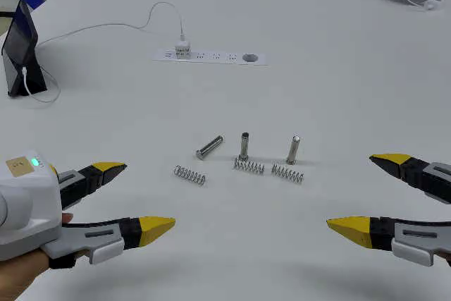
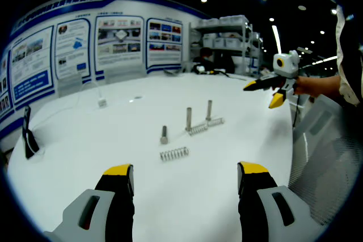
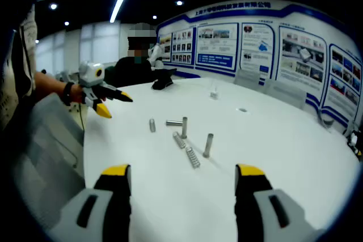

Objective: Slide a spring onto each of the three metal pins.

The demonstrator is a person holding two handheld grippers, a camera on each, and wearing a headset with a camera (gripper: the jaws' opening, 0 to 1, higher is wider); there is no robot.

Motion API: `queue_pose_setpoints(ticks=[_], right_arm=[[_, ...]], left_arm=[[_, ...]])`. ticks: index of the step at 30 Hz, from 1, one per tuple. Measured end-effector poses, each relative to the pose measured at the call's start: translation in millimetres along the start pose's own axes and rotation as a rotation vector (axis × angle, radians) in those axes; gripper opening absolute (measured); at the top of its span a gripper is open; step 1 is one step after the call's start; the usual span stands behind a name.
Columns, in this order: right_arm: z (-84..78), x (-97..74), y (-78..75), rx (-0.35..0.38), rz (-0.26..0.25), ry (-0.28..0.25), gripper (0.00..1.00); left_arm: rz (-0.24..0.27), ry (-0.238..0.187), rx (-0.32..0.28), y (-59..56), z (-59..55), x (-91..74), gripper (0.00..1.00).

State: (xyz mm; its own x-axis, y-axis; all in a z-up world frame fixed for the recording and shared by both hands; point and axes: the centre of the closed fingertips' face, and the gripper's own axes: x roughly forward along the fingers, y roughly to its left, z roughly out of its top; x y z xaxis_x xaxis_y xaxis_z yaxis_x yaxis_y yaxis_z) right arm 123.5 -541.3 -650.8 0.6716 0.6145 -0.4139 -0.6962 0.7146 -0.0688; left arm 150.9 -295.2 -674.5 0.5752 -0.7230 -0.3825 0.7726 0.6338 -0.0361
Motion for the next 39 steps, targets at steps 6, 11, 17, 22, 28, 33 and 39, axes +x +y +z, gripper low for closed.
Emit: queue_pose_setpoints(ticks=[6, 11, 17, 22, 28, 33, 39], right_arm=[[1.7, -0.2, 0.7, -0.005, 0.001, -0.003, 0.76], [1.0, 0.4, 2.6, -0.005, 0.004, -0.002, 0.76], [-1.9, 0.1, 3.9, 0.0, 0.009, 0.0, 0.76], [-1.8, -1.0, 5.5, -0.001, 0.01, 0.0, 0.76], [-3.0, -1.4, 6.7, -0.001, 0.011, 0.001, 0.76], [-3.7, -1.3, 8.3, 0.002, 0.011, 0.002, 0.76], [-5.7, -1.9, 11.7, 0.0, 0.012, 0.011, 0.76]], left_arm=[[0.0, 0.005, 0.006, 0.0, 0.3, -0.7, 0.75], [0.002, 0.008, 0.012, 0.1, 0.9, -1.5, 0.75], [0.003, 0.014, 0.015, -0.8, 1.1, -2.1, 0.75], [0.005, 0.015, 0.018, -1.5, 2.2, -1.3, 0.74], [0.004, 0.024, 0.028, -2.1, 2.6, 0.7, 0.74], [0.003, 0.026, 0.033, 0.2, 4.7, 1.5, 0.73], [-0.004, 0.036, 0.047, 5.8, 8.5, 5.8, 0.71]])
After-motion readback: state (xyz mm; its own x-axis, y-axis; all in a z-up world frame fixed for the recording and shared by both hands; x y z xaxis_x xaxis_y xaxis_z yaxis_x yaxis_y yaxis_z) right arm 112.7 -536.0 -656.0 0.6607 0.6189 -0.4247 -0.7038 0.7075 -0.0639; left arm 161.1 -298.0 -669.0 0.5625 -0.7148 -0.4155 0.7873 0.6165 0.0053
